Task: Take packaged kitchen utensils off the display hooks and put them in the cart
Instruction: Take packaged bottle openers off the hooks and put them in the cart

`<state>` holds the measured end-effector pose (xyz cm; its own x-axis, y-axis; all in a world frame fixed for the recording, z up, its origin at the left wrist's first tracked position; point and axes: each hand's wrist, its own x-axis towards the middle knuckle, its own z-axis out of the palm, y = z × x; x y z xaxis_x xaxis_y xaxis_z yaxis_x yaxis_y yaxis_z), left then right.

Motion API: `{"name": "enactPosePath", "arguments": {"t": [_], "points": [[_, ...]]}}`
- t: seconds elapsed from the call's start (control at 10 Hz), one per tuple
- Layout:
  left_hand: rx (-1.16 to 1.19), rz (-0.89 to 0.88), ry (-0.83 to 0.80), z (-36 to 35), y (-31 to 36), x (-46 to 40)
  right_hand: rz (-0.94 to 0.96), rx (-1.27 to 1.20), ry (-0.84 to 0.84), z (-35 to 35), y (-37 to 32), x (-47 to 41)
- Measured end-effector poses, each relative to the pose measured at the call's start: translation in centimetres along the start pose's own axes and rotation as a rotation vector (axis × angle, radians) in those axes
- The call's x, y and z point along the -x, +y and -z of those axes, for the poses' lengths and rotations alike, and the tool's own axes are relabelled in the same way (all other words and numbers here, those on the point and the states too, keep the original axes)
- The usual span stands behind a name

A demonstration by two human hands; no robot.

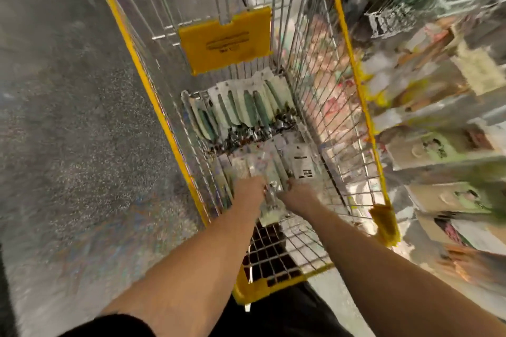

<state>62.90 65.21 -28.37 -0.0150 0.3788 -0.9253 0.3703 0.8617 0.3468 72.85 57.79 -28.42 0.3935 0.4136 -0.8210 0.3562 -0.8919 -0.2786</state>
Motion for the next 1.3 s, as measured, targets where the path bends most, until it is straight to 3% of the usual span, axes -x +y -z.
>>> {"name": "enactPosePath", "arguments": {"t": [0.1,0.3,0.5,0.7,0.9,1.1,1.2,1.3], "points": [[0.064,0.055,0.044,-1.2,-1.6,-3.6,0.011,-0.048,-0.013,-1.2,0.2,-2.8],[0.193,0.145,0.046,-3.1,-2.9,-6.8,-0.007,0.099,0.02,-2.9,0.9,-5.5],[-0.036,0.008,0.118,-2.8,-3.0,-9.2,0.022,0.374,0.029,-4.2,1.5,-6.9],[-0.169,0.011,0.121,-2.6,-3.5,-10.8,0.043,0.416,0.06,-4.3,1.6,-8.0],[-0.017,0.1,0.047,-1.8,-3.3,-10.5,0.049,0.33,0.035,-4.2,2.0,-8.7],[0.25,0.148,-0.061,-2.2,-2.8,-9.5,-0.021,-0.103,-0.096,-4.7,1.9,-8.8],[0.224,0.17,-0.068,-1.5,-5.5,-13.8,0.001,-0.283,-0.152,-4.4,2.3,-8.8],[0.161,0.125,-0.037,-1.3,-3.9,-10.6,-0.019,-0.436,-0.247,-3.8,2.8,-8.6]]}}
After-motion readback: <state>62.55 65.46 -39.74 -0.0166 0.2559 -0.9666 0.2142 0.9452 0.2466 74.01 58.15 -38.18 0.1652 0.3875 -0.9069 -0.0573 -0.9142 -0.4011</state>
